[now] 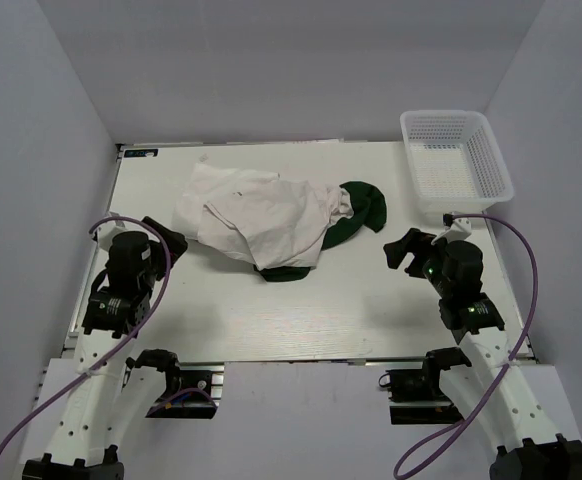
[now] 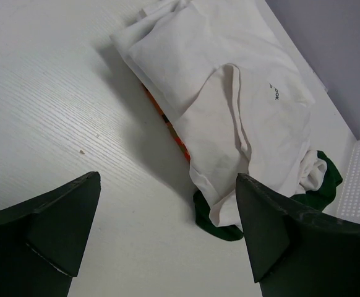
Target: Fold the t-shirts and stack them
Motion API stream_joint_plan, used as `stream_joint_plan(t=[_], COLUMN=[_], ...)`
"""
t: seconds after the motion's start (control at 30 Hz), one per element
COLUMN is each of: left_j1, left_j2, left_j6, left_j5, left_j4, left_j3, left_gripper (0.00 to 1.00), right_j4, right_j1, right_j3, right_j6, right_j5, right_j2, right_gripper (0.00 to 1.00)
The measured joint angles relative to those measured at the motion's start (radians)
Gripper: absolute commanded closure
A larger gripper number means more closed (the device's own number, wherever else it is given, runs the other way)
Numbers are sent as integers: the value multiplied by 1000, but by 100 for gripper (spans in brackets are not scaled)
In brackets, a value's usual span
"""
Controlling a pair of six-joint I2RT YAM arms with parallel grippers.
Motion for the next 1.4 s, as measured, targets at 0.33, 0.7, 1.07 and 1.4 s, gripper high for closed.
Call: stream_joint_plan(t=[0.33,0.7,1.07,1.4], left_j1=[1,1,0,0], left_j2=[19,56,229,217], left_j6=[10,44,103,109], left_j5=[21,103,248,270], left_j4=[10,59,79,81], left_j3=[-3,-11,-10,2], left_gripper=[0,0,0,0], right_j4=[15,180,377,537], right_j1=[1,187,461,442], right_j3=[0,132,634,430], right_j6=[-9,-28,11,127], right_j5=[-52,-153,-199,-229], right_j2=[-1,452,1171,1197], right_gripper=[10,10,10,10])
